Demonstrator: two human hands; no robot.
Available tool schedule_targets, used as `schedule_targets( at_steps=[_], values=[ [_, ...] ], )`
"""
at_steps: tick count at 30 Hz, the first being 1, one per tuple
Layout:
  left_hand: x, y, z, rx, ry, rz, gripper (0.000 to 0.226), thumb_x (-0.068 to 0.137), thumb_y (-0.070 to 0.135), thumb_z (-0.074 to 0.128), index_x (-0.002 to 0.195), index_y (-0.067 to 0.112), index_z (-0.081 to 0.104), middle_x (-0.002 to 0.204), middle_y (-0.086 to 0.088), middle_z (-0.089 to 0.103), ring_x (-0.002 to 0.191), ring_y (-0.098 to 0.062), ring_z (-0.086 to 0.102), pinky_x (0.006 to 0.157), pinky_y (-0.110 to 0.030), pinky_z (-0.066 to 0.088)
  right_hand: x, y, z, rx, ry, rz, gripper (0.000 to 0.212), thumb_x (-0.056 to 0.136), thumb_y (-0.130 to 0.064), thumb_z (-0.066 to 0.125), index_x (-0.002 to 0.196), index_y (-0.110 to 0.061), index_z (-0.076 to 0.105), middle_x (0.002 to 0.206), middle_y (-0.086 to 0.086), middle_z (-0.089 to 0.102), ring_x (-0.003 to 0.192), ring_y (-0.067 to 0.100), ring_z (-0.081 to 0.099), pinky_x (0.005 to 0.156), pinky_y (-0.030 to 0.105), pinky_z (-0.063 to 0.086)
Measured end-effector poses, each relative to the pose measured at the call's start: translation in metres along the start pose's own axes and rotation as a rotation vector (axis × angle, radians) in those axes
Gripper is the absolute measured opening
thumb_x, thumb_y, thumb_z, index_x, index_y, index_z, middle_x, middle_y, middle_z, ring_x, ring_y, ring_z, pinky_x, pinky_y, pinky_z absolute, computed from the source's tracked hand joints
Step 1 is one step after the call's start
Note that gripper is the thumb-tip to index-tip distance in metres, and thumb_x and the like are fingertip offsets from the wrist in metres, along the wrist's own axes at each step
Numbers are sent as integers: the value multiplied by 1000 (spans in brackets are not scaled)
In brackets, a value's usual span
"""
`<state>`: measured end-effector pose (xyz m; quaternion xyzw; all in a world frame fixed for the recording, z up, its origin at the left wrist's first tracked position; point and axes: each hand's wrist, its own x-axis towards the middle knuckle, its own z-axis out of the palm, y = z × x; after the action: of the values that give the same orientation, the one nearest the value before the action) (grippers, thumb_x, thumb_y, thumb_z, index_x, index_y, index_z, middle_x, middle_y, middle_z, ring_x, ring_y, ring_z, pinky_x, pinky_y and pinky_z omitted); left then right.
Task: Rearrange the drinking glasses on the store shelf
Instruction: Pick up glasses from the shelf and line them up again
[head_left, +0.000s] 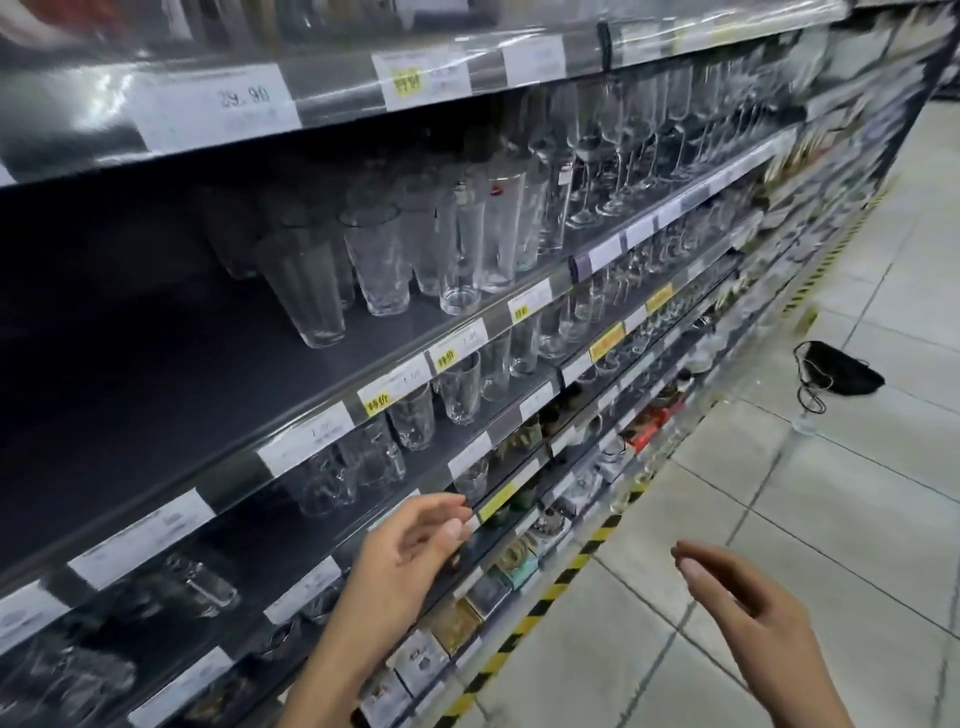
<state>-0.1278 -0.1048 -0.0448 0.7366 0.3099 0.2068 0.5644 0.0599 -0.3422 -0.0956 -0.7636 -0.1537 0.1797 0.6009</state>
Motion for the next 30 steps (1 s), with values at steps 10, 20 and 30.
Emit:
schedule_targets(
  at_steps=[10, 20, 30],
  values=[
    [152, 54, 52, -58, 110, 93, 18, 96, 18, 61, 110, 26, 67, 106, 11, 74, 96, -8, 71, 95, -40, 54, 181, -59, 4, 41, -141, -54, 12, 87, -14, 72, 94, -23, 76, 89, -13, 76, 86, -1, 69, 64, 7, 50],
    [241, 92, 80, -112, 354, 135, 18, 92, 14, 62, 102, 26, 71, 99, 6, 76, 91, -14, 73, 85, -34, 55, 324, -111, 23, 12, -322, -210, 16, 86, -31, 71, 101, -32, 74, 101, -18, 74, 96, -3, 67, 81, 18, 49],
    [258, 102, 103, -89, 929, 48, 4, 86, 22, 70, 90, 21, 70, 75, 4, 68, 73, -13, 63, 68, -15, 51, 419, -149, 60, 105, -500, -357, 37, 86, -32, 71, 121, -35, 60, 112, -20, 67, 102, -9, 62, 88, 19, 48]
  ],
)
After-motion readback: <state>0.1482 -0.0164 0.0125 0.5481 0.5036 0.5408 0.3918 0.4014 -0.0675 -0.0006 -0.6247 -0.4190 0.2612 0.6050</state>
